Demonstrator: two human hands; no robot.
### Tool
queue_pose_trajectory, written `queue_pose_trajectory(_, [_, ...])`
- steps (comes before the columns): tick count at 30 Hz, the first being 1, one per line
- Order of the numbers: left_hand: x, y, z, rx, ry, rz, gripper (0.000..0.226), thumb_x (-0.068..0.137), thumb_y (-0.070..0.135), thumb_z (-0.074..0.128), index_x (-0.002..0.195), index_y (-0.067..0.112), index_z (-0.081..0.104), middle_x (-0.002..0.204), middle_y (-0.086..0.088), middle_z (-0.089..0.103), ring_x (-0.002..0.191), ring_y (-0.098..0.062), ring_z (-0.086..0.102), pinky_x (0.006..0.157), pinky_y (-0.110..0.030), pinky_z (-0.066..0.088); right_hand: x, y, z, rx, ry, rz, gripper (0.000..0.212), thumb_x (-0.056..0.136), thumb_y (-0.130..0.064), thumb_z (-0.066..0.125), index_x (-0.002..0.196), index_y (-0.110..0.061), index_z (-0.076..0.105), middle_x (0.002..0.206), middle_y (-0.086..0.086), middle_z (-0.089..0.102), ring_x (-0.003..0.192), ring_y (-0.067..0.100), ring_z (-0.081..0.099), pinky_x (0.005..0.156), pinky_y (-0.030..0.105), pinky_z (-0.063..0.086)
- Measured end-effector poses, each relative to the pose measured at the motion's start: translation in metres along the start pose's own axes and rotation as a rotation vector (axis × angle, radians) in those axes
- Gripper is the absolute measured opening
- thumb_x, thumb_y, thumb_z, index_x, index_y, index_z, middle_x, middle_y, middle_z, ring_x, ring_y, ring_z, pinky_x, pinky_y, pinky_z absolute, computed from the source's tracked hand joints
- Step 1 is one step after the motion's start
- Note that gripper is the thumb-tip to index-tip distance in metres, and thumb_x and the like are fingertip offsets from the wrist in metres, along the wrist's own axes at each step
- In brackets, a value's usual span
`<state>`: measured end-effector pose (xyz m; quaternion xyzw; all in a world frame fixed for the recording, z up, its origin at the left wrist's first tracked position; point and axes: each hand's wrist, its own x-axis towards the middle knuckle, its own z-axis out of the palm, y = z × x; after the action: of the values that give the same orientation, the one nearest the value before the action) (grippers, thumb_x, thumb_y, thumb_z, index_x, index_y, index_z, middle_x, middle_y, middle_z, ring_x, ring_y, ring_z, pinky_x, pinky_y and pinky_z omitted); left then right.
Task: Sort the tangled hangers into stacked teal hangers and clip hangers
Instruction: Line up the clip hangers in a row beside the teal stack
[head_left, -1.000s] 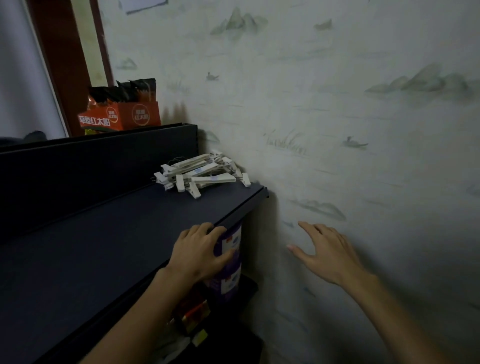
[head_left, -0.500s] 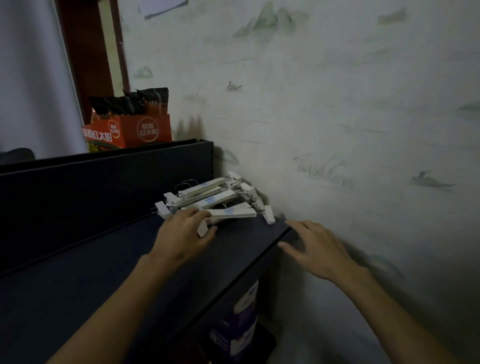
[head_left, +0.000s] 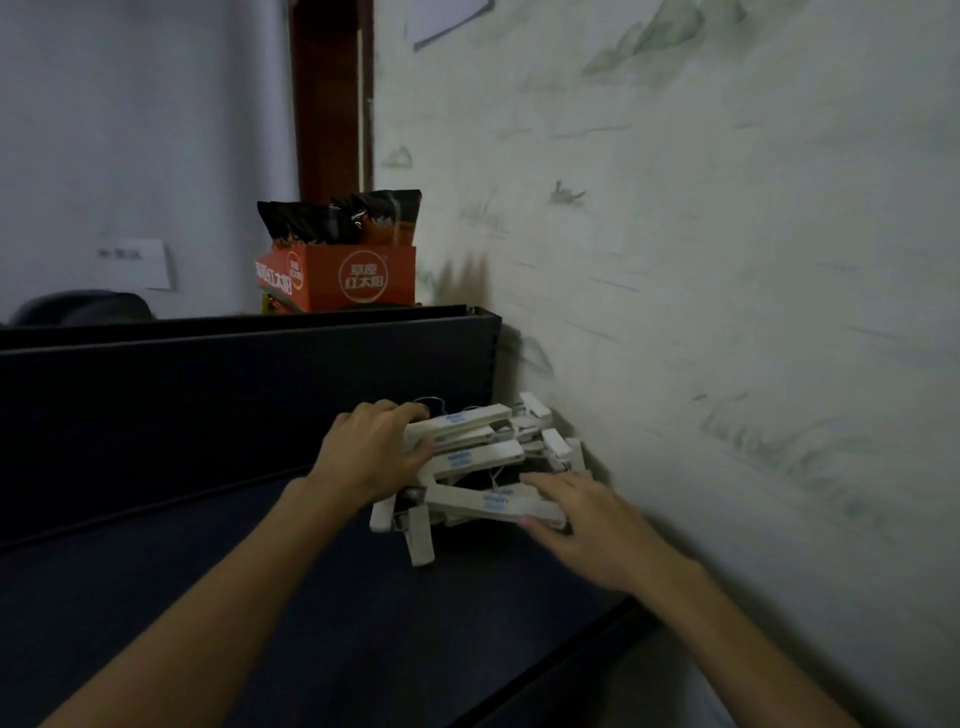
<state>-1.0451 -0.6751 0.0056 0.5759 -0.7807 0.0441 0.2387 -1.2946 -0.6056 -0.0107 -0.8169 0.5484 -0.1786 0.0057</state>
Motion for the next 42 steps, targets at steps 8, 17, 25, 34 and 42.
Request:
queue_pose_trajectory(8, [0.023, 0.002, 0.011, 0.088, -0.12, -0.077, 0.038, 0.094, 0.045, 0.042, 0.127, 0.028, 0.048, 0.112, 0.0, 0.061, 0.1, -0.022, 0.057, 0.087, -0.039, 0.042, 0.021, 0.014, 0.022, 0.02, -0.042, -0.125, 0.048, 0.093, -0.049, 0.047, 0.137, -0.034, 0.038, 0.126, -0.009, 0.052, 0.11, 0.007, 0.048, 0.092, 0.025, 0.042])
queue_pose_trajectory(17, [0.032, 0.006, 0.017, 0.1, -0.196, -0.059, 0.038, 0.095, 0.043, 0.043, 0.131, 0.029, 0.044, 0.118, 0.0, 0.06, 0.099, -0.021, 0.058, 0.076, -0.033, 0.039, 0.03, 0.018, 0.027, 0.001, -0.036, -0.195, 0.045, 0.097, -0.033, 0.046, 0.141, -0.031, 0.036, 0.127, -0.008, 0.049, 0.109, 0.006, 0.047, 0.091, 0.022, 0.041])
queue_pose_trajectory(25, [0.036, 0.002, 0.026, -0.018, -0.126, -0.043, 0.033, 0.097, 0.027, 0.044, 0.13, 0.024, 0.049, 0.119, -0.004, 0.059, 0.1, -0.022, 0.057, 0.078, -0.034, 0.046, 0.021, 0.022, 0.023, -0.007, -0.023, -0.213, 0.042, 0.099, -0.026, 0.044, 0.139, -0.035, 0.038, 0.123, -0.01, 0.046, 0.1, 0.004, 0.048, 0.084, 0.018, 0.042])
queue_pose_trajectory(34, [0.03, 0.002, 0.029, -0.001, 0.027, -0.025, 0.033, 0.094, 0.028, 0.049, 0.127, 0.025, 0.053, 0.115, -0.003, 0.06, 0.101, -0.023, 0.056, 0.082, -0.036, 0.041, 0.004, 0.027, 0.017, -0.003, -0.018, -0.211, 0.042, 0.097, -0.023, 0.047, 0.137, -0.036, 0.043, 0.127, -0.01, 0.049, 0.106, 0.005, 0.049, 0.09, 0.021, 0.043])
queue_pose_trajectory(42, [0.009, 0.004, 0.011, -0.008, 0.12, -0.028, 0.03, 0.094, 0.025, 0.051, 0.123, 0.025, 0.056, 0.105, -0.002, 0.062, 0.092, -0.022, 0.056, 0.077, -0.036, 0.041, 0.005, 0.03, 0.017, -0.024, 0.033, -0.205, 0.04, 0.099, -0.027, 0.044, 0.138, -0.036, 0.04, 0.119, -0.01, 0.05, 0.099, 0.004, 0.051, 0.085, 0.022, 0.045])
